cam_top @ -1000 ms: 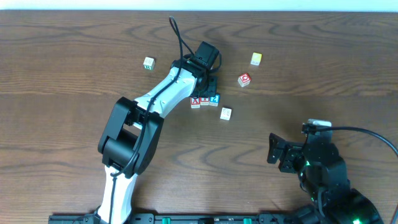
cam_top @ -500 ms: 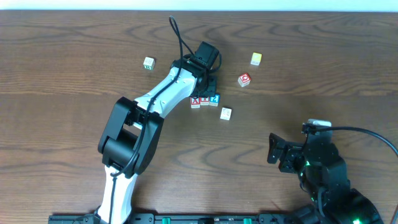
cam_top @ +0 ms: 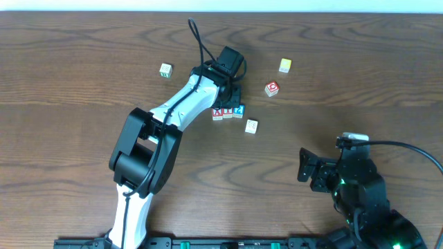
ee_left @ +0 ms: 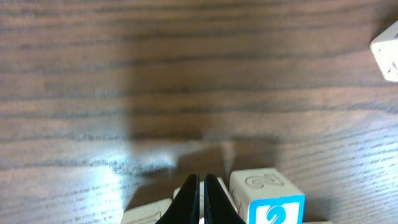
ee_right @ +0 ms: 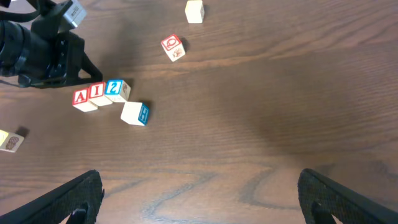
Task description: Spell out Ai2
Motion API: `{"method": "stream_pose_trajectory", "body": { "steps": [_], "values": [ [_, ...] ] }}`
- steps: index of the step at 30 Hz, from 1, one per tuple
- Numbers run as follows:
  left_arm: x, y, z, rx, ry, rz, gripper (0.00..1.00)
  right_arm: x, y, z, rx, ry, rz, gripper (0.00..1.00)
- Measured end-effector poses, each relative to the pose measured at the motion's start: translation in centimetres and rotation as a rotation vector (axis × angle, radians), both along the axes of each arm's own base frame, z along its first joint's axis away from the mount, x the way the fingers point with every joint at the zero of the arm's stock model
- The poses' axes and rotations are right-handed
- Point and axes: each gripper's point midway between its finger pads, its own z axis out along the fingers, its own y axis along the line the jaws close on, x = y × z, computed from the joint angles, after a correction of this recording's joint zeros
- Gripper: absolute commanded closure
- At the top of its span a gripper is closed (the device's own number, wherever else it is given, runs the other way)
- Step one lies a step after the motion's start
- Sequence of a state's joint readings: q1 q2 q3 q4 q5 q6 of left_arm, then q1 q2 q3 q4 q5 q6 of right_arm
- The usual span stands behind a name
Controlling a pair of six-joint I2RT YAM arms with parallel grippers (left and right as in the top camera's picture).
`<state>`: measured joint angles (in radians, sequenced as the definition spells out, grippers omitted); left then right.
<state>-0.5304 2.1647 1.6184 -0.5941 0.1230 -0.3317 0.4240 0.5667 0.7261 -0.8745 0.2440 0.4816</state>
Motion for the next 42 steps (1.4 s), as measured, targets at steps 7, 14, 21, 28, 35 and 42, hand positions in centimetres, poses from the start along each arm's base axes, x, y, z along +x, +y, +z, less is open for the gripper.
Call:
{"method": "stream_pose_trajectory", "body": {
  "steps": [7,14,21,28,35,42],
  "values": [
    [2.4,-1.2,1.2,-0.047,-0.113,-0.016,0.94,0.0,0.0,0.0,0.0,0.0,0.0,0.01],
    [2.0,-2.2,1.3,-0.083,-0.1,-0.041,0.94,0.0,0.0,0.0,0.0,-0.001,0.0,0.01],
    [-0.1,-3.8,0.9,-0.079,-0.063,-0.115,0.94,0.0,0.0,0.0,0.0,-0.001,0.0,0.01],
    [-1.3,-3.6,0.4,-0.025,-0.039,-0.142,0.94,0.0,0.0,0.0,0.0,0.0,0.0,0.01],
    [-0.8,-3.3,0.5,-0.004,-0.064,-0.131,0.94,0.0,0.0,0.0,0.0,-0.001,0.0,0.01],
    [2.2,-3.3,3.0,0.033,-0.195,-0.141,0.94,0.0,0.0,0.0,0.0,0.0,0.0,0.01]
  ]
}}
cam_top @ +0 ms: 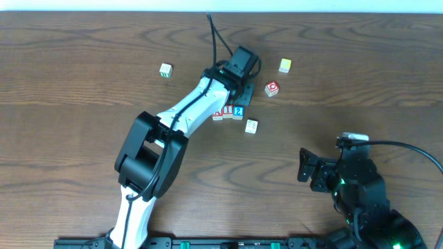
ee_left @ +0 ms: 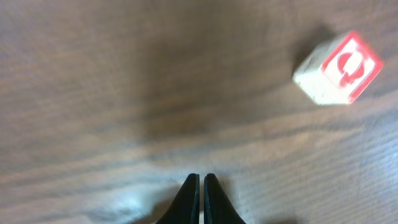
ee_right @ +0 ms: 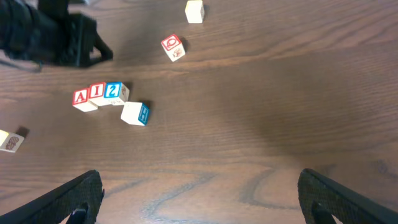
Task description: Spell out Ai2
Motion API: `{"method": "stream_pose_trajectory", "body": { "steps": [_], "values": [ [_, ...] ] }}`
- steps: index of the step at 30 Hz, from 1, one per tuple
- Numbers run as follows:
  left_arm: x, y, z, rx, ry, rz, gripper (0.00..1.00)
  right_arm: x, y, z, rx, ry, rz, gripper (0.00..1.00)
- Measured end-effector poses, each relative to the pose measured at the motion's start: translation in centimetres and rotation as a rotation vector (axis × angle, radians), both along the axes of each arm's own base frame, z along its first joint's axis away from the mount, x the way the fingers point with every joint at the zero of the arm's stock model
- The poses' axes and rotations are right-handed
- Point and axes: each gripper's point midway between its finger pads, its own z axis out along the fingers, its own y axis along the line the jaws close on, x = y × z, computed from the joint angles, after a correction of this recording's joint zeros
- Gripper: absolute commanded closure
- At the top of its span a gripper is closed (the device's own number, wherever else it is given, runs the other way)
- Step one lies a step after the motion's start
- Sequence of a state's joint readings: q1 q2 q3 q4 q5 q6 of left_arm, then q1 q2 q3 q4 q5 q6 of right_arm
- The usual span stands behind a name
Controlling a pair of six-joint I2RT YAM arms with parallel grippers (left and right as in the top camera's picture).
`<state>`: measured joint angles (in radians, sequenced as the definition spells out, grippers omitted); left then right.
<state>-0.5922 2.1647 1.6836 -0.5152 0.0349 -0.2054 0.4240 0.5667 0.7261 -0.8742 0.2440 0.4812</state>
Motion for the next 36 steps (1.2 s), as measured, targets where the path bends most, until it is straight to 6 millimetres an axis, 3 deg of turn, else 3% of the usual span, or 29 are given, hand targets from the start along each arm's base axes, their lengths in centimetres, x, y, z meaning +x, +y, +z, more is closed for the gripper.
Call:
{"method": "stream_pose_trajectory", "body": {
  "steps": [4,8,11,13,15,16,18,19,21,22,24,31,36],
  "values": [
    [1.1,1.4,1.6,0.056,-0.03,0.038,0.94,0.0,0.0,0.0,0.0,0.0,0.0,0.01],
    [-0.6,4.8,1.1,0.162,0.075,0.106,0.94,0.0,0.0,0.0,0.0,0.0,0.0,0.01],
    [-1.0,6.1,2.9,0.177,0.082,0.133,0.94,0.0,0.0,0.0,0.0,0.0,0.0,0.01],
    [-1.2,6.5,6.5,0.15,0.029,0.135,0.91,0.0,0.0,0.0,0.0,-0.001,0.0,0.01],
    [-1.7,6.9,10.9,0.114,-0.045,0.125,0.57,0.0,0.0,0.0,0.0,0.0,-0.001,0.01],
    [-2.2,7.2,13.3,0.096,-0.082,0.12,0.46,0.0,0.0,0.0,0.0,0.0,0.0,0.01],
    [-3.7,8.2,19.4,0.039,-0.18,0.119,0.39,0.0,0.0,0.0,0.0,0.0,0.0,0.01],
    [-4.7,8.8,21.5,0.023,-0.209,0.117,0.32,0.0,0.0,0.0,0.001,-0.001,0.0,0.01],
    [-6.6,10.0,24.2,0.012,-0.239,0.112,0.29,0.0,0.0,0.0,0.0,0.0,-0.001,0.01],
    [-7.5,10.6,24.9,0.014,-0.241,0.11,0.27,0.0,0.0,0.0,0.0,0.0,0.0,0.01],
    [-9.0,11.5,25.9,0.022,-0.24,0.106,0.05,0.0,0.0,0.0,0.0,0.0,0.0,0.01],
    [-14.7,15.0,27.6,0.055,-0.191,0.105,0.05,0.0,0.0,0.0,0.0,0.0,0.0,0.01],
    [-17.6,17.3,28.4,0.091,-0.184,0.118,0.05,0.0,0.0,0.0,0.0,0.0,0.0,0.01]
  ]
}}
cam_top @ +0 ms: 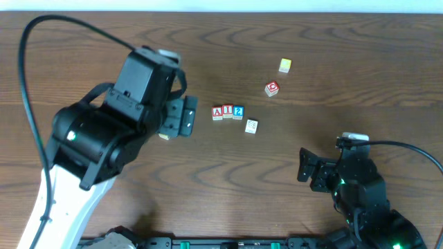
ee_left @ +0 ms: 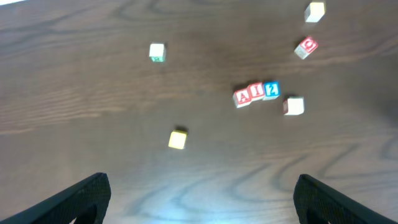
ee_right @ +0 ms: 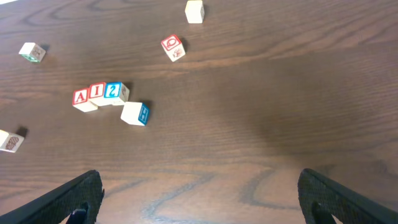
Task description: Spell out Ai2
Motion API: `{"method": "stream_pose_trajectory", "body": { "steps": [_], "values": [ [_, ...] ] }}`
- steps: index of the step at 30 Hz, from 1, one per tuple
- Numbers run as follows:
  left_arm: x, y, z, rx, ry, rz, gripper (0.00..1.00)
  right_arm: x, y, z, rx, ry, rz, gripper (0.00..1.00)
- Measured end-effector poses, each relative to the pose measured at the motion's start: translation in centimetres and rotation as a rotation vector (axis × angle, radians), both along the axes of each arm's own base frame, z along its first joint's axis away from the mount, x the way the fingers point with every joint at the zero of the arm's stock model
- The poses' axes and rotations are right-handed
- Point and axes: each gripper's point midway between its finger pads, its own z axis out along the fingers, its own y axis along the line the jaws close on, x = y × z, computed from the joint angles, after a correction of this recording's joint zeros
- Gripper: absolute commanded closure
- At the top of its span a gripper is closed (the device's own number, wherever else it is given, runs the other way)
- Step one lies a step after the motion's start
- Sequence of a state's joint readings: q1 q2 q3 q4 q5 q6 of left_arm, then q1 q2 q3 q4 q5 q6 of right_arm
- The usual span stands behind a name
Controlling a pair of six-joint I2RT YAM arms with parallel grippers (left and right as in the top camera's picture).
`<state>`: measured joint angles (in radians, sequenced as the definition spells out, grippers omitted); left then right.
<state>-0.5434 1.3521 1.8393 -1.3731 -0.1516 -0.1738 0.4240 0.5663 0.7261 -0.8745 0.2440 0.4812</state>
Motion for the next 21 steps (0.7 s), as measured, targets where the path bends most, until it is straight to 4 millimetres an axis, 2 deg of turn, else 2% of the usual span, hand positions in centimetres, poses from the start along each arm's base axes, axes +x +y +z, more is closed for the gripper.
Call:
{"method": "stream_pose_trajectory", "body": {
  "steps": [9,14,17,21],
  "values": [
    [-1.7,1.5,-1.3,0.07,0.082,0.011,0.05,0.0,0.0,0.0,0.0,0.0,0.0,0.01],
    [-3.0,3.0,-1.8,0.146,0.125,0.017,0.05,0.0,0.0,0.0,0.0,0.0,0.0,0.01],
    [-3.7,3.9,-0.7,0.144,0.077,0.032,0.05,0.0,0.0,0.0,0.0,0.0,0.0,0.01],
    [-6.5,6.4,2.1,0.107,-0.047,0.061,0.05,0.0,0.0,0.0,0.0,0.0,0.0,0.01]
  ]
}}
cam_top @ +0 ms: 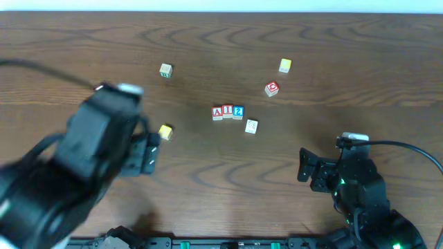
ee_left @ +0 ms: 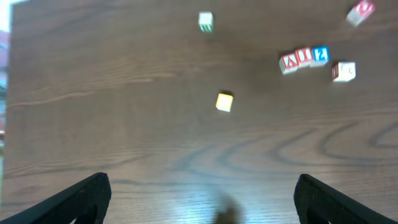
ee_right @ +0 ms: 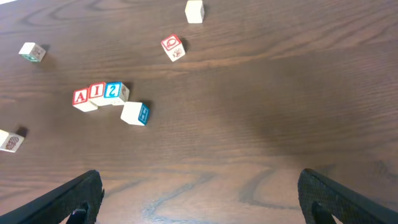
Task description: Spell out Ai2
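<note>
Three blocks stand in a tight row (cam_top: 228,112) at the table's middle: red A, red I, blue 2. The same row (ee_left: 303,58) shows far off in the left wrist view and the row (ee_right: 99,93) shows in the right wrist view. My left gripper (cam_top: 147,153) hangs high over the near left, blurred, and is open with nothing in it; its fingers (ee_left: 81,194) frame the bottom corners of its view. My right gripper (cam_top: 309,170) rests at the near right, open and holding nothing, its fingers (ee_right: 74,198) wide apart.
A white block with a blue side (cam_top: 251,126) lies just right of the row. A red-faced block (cam_top: 272,88) and a pale yellow one (cam_top: 284,65) sit farther back right. A yellow block (cam_top: 165,131) and a green-marked one (cam_top: 165,70) lie to the left.
My left arm has drawn back toward the near left and looms larger under the overhead camera. The yellow block it partly covered now shows fully. Blocks and right arm have not moved.
My left gripper was shut with its tips just behind the A-I-2 row. Then it was shut farther back, near the red-faced block. Later it was open, high over the left side, and now farther to the near left. The row stayed in place.
</note>
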Motion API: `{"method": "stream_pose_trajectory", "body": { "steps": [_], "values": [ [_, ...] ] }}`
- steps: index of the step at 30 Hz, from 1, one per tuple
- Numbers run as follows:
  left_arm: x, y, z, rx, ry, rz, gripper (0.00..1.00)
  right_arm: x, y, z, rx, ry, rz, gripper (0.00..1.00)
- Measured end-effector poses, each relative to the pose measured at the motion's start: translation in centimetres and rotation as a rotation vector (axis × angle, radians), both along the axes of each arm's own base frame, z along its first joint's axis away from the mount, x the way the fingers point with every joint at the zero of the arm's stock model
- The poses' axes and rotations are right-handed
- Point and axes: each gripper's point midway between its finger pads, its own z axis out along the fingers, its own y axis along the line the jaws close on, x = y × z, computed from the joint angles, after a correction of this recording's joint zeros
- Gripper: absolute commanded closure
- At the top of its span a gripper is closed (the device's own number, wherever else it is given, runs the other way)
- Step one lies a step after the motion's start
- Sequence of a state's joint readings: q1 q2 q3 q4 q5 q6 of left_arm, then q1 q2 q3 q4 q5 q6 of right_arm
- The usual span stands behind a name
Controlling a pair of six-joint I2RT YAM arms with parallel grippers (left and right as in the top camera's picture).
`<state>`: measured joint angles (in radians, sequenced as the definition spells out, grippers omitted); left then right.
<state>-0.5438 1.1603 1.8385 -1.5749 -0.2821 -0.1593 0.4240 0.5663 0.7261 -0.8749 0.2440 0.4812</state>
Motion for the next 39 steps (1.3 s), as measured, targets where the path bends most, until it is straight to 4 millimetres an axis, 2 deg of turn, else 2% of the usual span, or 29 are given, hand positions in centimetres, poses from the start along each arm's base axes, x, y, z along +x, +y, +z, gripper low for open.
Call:
{"method": "stream_pose_trajectory", "body": {
  "steps": [4,10,14,18,21,24,27,28,33,39],
  "values": [
    [-3.5,3.3,2.5,-0.038,-0.147,0.045,0.05,0.0,0.0,0.0,0.0,0.0,0.0,0.01],
    [-6.9,7.6,3.0,-0.08,-0.289,0.211,0.05,0.0,0.0,0.0,0.0,0.0,0.0,0.01],
    [-8.7,9.2,1.7,-0.114,-0.39,0.297,0.05,0.0,0.0,0.0,0.0,0.0,0.0,0.01],
    [-9.5,10.0,-1.1,-0.144,-0.49,0.35,0.05,0.0,0.0,0.0,-0.001,0.001,0.0,0.01],
    [-9.0,10.2,-3.6,-0.158,-0.548,0.378,0.05,0.0,0.0,-0.1,0.0,0.001,0.0,0.01],
    [-7.8,10.1,-6.9,-0.16,-0.562,0.394,0.05,0.0,0.0,-0.1,-0.001,0.002,0.0,0.01],
    [-6.6,9.8,-9.0,-0.175,-0.588,0.39,0.05,0.0,0.0,-0.1,-0.001,0.001,0.0,0.01],
    [-6.1,9.5,-10.4,-0.178,-0.585,0.384,0.05,0.0,0.0,-0.1,-0.001,0.002,0.0,0.01],
    [-4.4,8.7,-14.2,-0.196,-0.58,0.362,0.05,0.0,0.0,-0.1,-0.001,0.001,0.0,0.01],
    [-1.4,8.0,-18.4,-0.198,-0.562,0.36,0.05,0.0,0.0,-0.1,-0.001,0.001,0.0,0.01]
  ]
}}
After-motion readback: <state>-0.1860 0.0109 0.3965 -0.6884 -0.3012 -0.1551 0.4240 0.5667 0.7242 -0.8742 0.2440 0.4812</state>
